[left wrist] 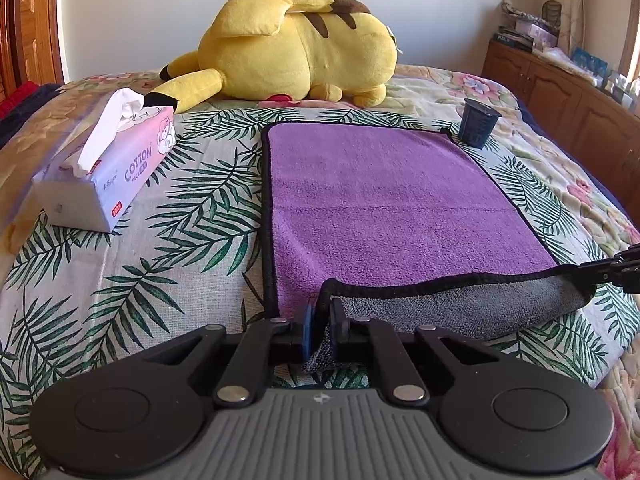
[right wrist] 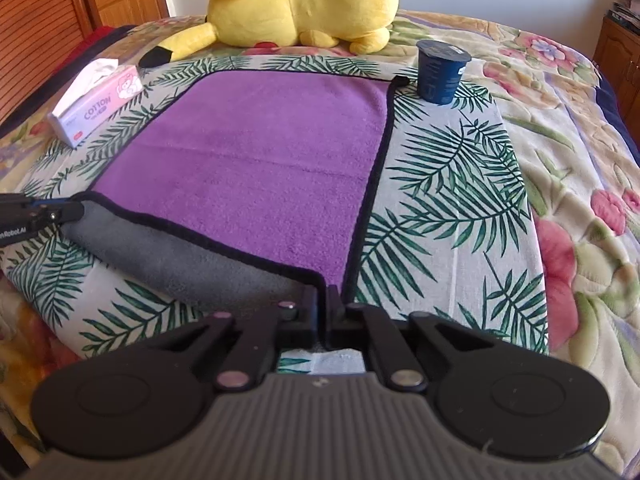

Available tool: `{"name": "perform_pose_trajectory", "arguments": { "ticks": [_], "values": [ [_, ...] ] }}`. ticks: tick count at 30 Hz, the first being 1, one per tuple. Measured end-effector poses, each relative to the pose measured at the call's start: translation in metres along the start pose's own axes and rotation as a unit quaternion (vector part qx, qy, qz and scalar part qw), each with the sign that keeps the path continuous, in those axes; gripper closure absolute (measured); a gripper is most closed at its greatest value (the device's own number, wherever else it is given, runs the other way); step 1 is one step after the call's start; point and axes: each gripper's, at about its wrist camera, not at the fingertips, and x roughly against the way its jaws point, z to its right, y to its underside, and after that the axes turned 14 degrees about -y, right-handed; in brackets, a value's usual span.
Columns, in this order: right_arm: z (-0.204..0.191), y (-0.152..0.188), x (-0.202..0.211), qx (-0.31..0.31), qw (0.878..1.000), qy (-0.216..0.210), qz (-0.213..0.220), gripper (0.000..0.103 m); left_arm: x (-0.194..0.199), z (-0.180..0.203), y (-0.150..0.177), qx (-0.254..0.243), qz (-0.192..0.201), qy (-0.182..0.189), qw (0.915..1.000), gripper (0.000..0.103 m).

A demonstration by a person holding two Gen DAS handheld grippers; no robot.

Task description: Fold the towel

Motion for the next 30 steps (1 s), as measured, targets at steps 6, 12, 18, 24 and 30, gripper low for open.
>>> {"name": "perform_pose_trajectory", "arguments": {
  "ticks": [6, 12, 18, 24, 30],
  "values": [
    [-0.001, 0.002, 0.004, 0.005, 1.0, -0.004, 0.018, 0.1, 0.005, 0.002, -0.001, -0.008, 0.009, 0.0, 0.9999, 0.103],
    [-0.005, 0.0, 0.011, 0.015, 0.999, -0.004, 0.041, 0.1, 0.014, 0.003, -0.004, -0.007, 0.026, 0.007, 0.9996, 0.103],
    [-0.008, -0.005, 0.017, 0.025, 0.998, -0.008, 0.06, 0.1, 0.029, 0.003, -0.011, -0.004, 0.055, 0.014, 0.9984, 0.103],
    [-0.013, -0.009, 0.021, 0.038, 0.996, -0.009, 0.075, 0.1, 0.038, 0.006, -0.014, -0.008, 0.074, 0.02, 0.9971, 0.103],
    [-0.015, -0.014, 0.025, 0.047, 0.995, -0.006, 0.09, 0.1, 0.04, 0.003, -0.016, -0.002, 0.081, 0.022, 0.9965, 0.103]
  ]
}}
